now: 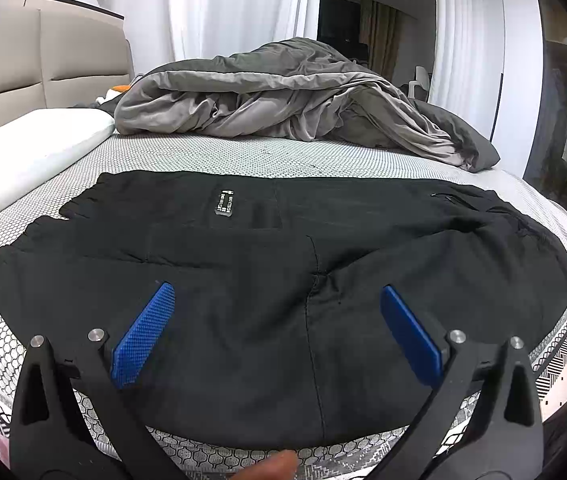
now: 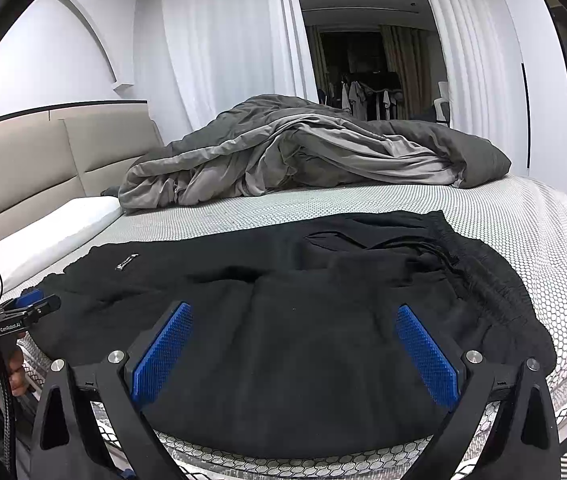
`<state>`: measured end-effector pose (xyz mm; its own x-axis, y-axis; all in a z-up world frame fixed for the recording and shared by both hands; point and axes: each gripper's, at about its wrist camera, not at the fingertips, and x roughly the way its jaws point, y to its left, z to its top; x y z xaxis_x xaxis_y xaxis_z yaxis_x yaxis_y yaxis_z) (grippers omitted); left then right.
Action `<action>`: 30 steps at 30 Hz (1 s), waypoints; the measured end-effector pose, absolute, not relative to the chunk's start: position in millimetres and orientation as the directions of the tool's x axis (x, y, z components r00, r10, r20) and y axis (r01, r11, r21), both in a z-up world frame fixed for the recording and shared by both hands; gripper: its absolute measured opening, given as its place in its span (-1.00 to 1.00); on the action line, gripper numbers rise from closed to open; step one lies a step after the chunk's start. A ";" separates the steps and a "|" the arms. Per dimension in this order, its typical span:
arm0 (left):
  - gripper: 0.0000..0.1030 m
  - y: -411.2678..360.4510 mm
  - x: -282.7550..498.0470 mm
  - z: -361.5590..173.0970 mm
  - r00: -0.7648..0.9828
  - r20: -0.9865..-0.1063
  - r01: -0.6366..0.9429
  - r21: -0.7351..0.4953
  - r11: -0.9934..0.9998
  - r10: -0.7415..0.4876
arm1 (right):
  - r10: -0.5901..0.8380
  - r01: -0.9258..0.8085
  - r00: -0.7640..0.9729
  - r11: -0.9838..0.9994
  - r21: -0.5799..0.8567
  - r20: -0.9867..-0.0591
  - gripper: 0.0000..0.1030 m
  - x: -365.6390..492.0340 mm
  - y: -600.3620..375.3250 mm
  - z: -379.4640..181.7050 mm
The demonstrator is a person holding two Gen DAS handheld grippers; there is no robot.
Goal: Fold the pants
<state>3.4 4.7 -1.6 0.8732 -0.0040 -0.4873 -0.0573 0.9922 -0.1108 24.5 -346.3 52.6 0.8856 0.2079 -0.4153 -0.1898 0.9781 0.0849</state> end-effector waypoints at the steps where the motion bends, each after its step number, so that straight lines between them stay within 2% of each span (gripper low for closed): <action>1: 0.99 4.7 3.6 -1.6 0.873 -0.487 -0.057 -0.110 0.992 -0.004 | 0.210 -0.190 0.885 0.978 0.089 -0.415 1.00 24.9 -346.5 52.6; 30: 0.99 4.6 3.6 -1.7 0.873 -0.487 -0.058 -0.111 0.992 -0.004 | 0.205 -0.185 0.888 0.979 0.089 -0.413 1.00 21.3 -350.0 54.3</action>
